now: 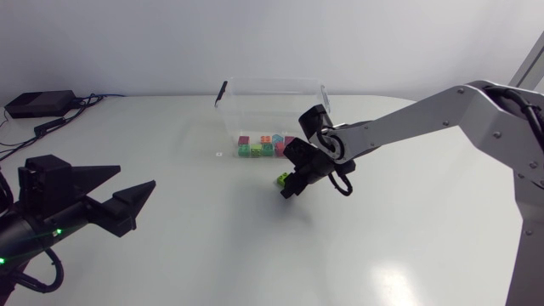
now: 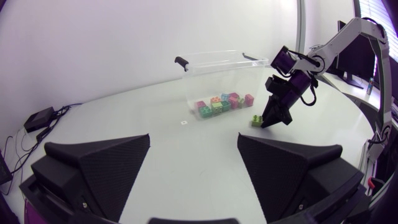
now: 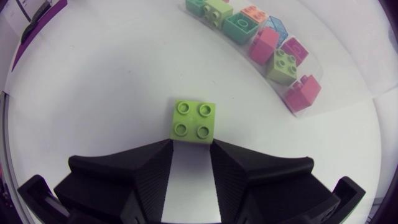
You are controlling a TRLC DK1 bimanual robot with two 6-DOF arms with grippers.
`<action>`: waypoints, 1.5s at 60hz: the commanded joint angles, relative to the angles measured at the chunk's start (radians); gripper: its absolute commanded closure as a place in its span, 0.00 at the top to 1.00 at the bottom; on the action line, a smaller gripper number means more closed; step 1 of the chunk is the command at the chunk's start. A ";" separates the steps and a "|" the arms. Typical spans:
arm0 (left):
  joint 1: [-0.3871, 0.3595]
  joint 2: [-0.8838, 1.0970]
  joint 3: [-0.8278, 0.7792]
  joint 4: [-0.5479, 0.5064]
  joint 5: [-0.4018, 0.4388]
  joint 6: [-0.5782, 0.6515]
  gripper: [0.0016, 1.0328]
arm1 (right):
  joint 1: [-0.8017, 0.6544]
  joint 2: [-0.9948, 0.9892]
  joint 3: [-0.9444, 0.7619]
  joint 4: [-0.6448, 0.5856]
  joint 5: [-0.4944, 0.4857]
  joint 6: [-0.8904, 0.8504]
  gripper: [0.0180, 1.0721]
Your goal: Place the duplo bricks in the container
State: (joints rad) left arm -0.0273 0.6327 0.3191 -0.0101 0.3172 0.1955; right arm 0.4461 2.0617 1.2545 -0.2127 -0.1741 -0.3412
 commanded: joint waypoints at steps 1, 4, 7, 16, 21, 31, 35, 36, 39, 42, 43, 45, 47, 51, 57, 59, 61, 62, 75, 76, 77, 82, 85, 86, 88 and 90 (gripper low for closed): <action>0.009 -0.007 -0.026 -0.011 0.013 0.015 0.95 | 0.005 -0.038 -0.030 -0.005 0.012 0.008 0.28; 0.009 -0.008 -0.028 -0.011 0.013 0.018 0.95 | 0.005 -0.052 -0.033 -0.013 0.015 0.010 0.28; 0.009 -0.008 -0.029 -0.011 0.013 0.018 0.95 | 0.005 -0.063 -0.040 -0.013 0.016 0.011 0.28; 0.003 -0.008 -0.032 -0.011 0.014 0.013 0.95 | 0.003 -0.066 -0.064 -0.017 0.021 0.010 0.28; 0.003 -0.013 -0.031 -0.011 0.013 0.013 0.95 | 0.003 -0.054 -0.072 -0.020 0.021 0.008 0.29; 0.007 -0.019 -0.029 -0.018 0.014 0.016 0.95 | 0.005 -0.040 -0.069 -0.022 0.021 0.010 0.53; 0.007 -0.019 -0.029 -0.018 0.014 0.016 0.95 | 0.006 -0.037 -0.056 -0.025 0.022 0.013 0.67; 0.007 -0.019 -0.029 -0.018 0.014 0.016 0.95 | 0.008 -0.037 -0.055 -0.027 0.022 0.014 0.68; 0.007 -0.019 -0.029 -0.016 0.014 0.016 0.95 | 0.011 -0.035 -0.043 -0.037 0.025 0.016 0.74; 0.006 -0.019 -0.028 -0.016 0.014 0.016 0.95 | 0.013 -0.031 -0.033 -0.040 0.025 0.018 0.78; 0.006 -0.019 -0.026 -0.016 0.014 0.016 0.95 | 0.013 -0.029 -0.029 -0.042 0.025 0.018 0.78; 0.006 -0.019 -0.026 -0.016 0.014 0.016 0.95 | 0.013 -0.026 -0.024 -0.045 0.025 0.019 0.79; 0.007 -0.019 -0.026 -0.016 0.014 0.016 0.95 | 0.016 -0.020 -0.018 -0.050 0.027 0.019 0.79; 0.007 -0.019 -0.026 -0.016 0.014 0.016 0.95 | 0.019 -0.012 -0.003 -0.051 0.027 0.021 0.79; 0.006 -0.019 -0.028 -0.016 0.014 0.018 0.95 | 0.026 0.009 0.033 -0.067 0.027 0.024 0.78; 0.006 -0.019 -0.028 -0.016 0.014 0.018 0.95 | 0.029 0.018 0.039 -0.068 0.027 0.028 0.78; 0.006 -0.019 -0.029 -0.016 0.014 0.018 0.95 | 0.032 0.026 0.042 -0.068 0.028 0.028 0.74; 0.006 -0.019 -0.029 -0.016 0.014 0.018 0.95 | 0.032 0.029 0.043 -0.068 0.030 0.028 0.69; 0.017 -0.051 -0.038 -0.030 0.014 0.019 0.95 | 0.036 0.028 0.031 -0.073 0.031 0.033 0.28; 0.017 -0.056 -0.040 -0.030 0.014 0.019 0.95 | 0.036 0.025 0.028 -0.074 0.033 0.033 0.28; 0.017 -0.061 -0.041 -0.031 0.014 0.019 0.95 | 0.036 0.021 0.026 -0.076 0.035 0.033 0.28; 0.021 -0.088 -0.046 -0.047 0.013 0.021 0.95 | 0.036 -0.026 0.003 -0.077 0.045 0.036 0.27; 0.024 -0.090 -0.046 -0.050 0.013 0.024 0.95 | 0.036 -0.055 -0.004 -0.080 0.047 0.039 0.27; 0.024 -0.090 -0.045 -0.050 0.013 0.025 0.95 | 0.036 -0.064 -0.007 -0.083 0.047 0.039 0.27; 0.029 -0.090 -0.046 -0.050 0.013 0.028 0.95 | 0.034 -0.089 -0.009 -0.093 0.047 0.041 0.27; 0.033 -0.090 -0.046 -0.050 0.013 0.032 0.95 | 0.031 -0.112 -0.010 -0.096 0.047 0.044 0.27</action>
State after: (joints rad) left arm -0.0063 0.5476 0.2985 -0.0547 0.3176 0.2104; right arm 0.4763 2.0251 1.2648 -0.2920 -0.1314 -0.3180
